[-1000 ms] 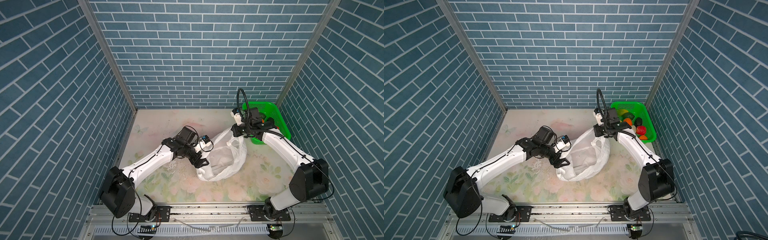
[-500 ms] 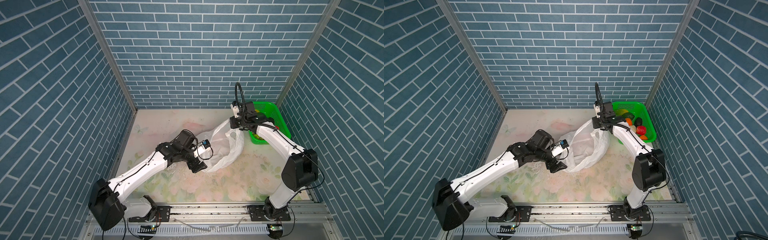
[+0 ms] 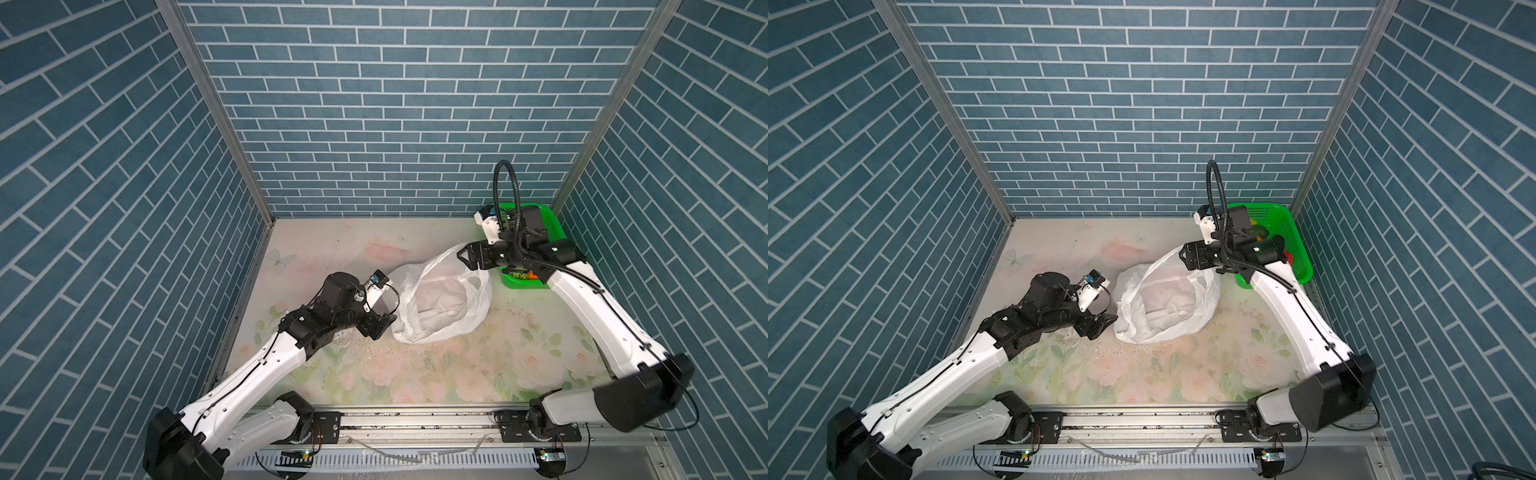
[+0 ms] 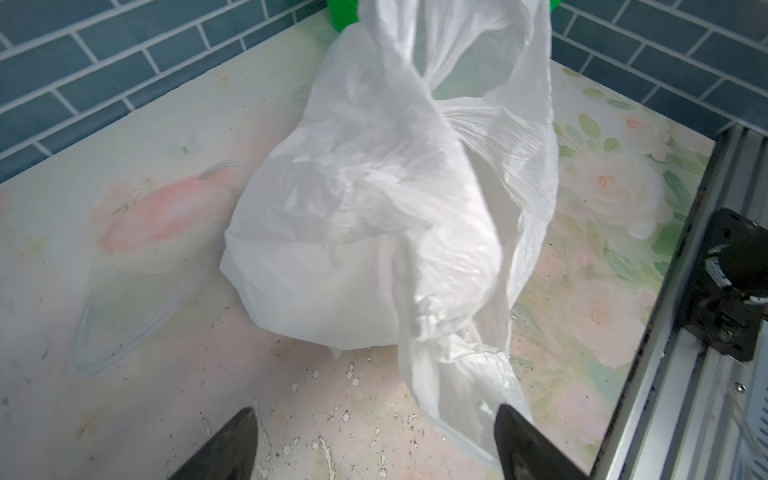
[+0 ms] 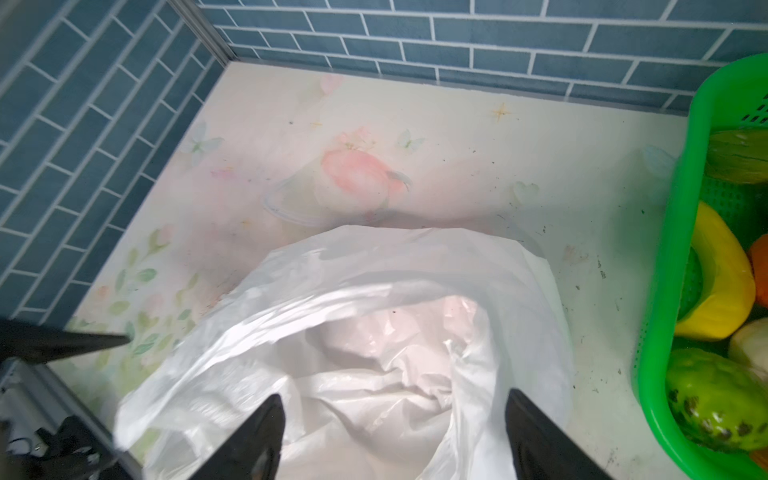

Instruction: Untie the knot of the plastic bag and take out the fruit

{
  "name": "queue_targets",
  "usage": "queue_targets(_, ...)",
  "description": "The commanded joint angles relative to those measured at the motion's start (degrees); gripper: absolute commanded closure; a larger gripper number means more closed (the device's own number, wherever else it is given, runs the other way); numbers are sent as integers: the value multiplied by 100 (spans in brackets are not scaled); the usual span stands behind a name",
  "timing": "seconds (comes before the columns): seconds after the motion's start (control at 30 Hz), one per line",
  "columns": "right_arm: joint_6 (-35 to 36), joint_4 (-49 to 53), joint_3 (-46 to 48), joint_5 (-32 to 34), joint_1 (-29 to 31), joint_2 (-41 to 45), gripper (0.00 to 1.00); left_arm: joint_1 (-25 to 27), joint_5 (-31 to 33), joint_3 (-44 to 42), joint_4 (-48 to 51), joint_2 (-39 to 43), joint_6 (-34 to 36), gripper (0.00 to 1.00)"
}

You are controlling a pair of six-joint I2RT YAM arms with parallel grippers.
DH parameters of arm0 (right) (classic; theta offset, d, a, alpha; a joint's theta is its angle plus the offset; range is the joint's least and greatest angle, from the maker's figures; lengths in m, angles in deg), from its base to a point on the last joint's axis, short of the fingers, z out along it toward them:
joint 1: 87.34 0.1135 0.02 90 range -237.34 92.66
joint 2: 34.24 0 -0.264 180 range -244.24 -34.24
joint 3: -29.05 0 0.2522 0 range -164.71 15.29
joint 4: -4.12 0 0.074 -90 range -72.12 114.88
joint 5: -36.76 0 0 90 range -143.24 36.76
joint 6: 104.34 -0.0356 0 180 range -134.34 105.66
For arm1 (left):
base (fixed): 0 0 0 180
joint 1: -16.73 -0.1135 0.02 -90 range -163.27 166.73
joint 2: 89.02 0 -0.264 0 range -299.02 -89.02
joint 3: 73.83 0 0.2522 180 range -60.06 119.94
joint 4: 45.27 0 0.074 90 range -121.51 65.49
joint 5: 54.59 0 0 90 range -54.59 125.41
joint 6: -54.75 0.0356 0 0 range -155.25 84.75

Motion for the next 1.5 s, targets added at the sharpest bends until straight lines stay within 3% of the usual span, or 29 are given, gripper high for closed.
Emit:
queue_targets(0.0, -157, 419, 601, -34, -53, 563, 14, -219, 571, -228, -381, 398, -509, 10)
queue_targets(0.17, -226, -62, 1814, -141, -875, 1483, 10, -459, 1337, -537, -364, 1055, -676, 10)
queue_targets(0.33, -263, -838, 2700, -273, -1907, 2073, 4, -840, 1715, -941, -371, 1494, -713, 7)
queue_targets(0.57, -155, -1920, 3395, -96, -2877, 1825, 2, -1449, 2305, -1658, -998, 1933, -543, 4)
queue_targets(0.8, -118, -3543, 4143, 107, -3505, 1371, 2, -2192, 2379, -2190, -1959, 1895, -346, 3)
queue_targets(1.27, -17, -7609, 5607, -268, -3539, 31, 1, -2673, 2366, -3060, -5808, -446, 158, 3)
queue_targets(1.47, 115, -8354, 5813, -213, -3539, -353, 1, -2715, 2443, -3148, -6902, -1382, 188, 3)
